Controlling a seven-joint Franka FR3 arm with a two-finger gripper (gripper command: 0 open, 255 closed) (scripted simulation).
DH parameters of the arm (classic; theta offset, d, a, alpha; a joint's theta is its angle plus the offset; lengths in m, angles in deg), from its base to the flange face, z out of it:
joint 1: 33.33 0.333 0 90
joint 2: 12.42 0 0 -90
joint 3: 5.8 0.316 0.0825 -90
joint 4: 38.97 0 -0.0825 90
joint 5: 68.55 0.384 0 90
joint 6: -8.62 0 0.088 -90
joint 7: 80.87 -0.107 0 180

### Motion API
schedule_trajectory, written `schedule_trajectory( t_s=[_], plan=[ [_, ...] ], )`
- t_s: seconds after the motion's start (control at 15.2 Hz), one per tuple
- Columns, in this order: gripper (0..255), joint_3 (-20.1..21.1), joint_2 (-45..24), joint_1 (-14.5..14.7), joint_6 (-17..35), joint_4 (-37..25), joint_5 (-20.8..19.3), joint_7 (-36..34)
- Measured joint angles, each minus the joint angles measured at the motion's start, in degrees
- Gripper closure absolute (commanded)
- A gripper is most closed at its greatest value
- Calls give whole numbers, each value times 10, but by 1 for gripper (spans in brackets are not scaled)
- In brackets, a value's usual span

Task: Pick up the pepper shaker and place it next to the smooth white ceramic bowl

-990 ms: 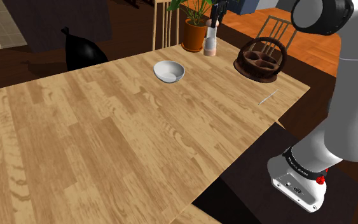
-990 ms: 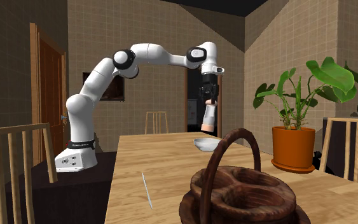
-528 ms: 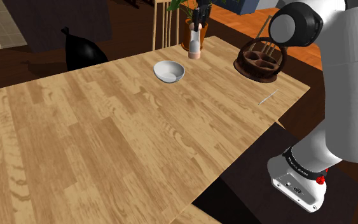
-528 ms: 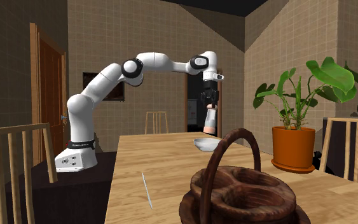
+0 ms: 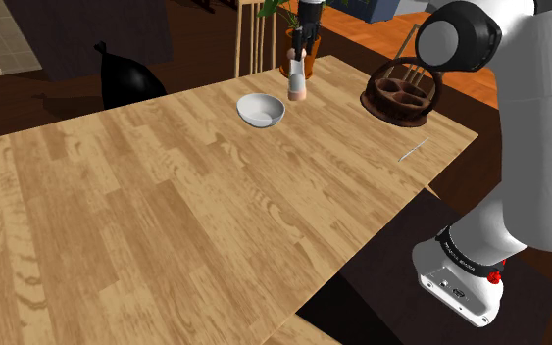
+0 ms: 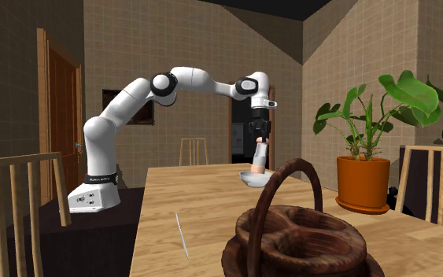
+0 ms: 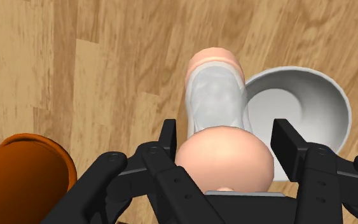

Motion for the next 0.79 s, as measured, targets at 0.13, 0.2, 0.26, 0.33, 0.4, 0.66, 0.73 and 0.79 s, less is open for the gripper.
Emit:
schedule_trajectory(
  t_s=[0.13, 0.2, 0.26, 0.33, 0.4, 0.66, 0.73, 0.79],
  plan=[
    [255, 1, -3, 1, 11, 8, 1, 0],
    [255, 0, -1, 2, 21, 20, 1, 1],
    [255, 1, -4, 3, 29, 25, 1, 0],
    [255, 1, -1, 5, 36, 36, 1, 0],
    [255, 1, 1, 7, 45, 46, 1, 0],
    [255, 1, -2, 9, 74, 73, 2, 2],
    [255, 1, -1, 10, 83, 84, 2, 3],
    [255, 2, -1, 11, 92, 92, 2, 3]
  ],
)
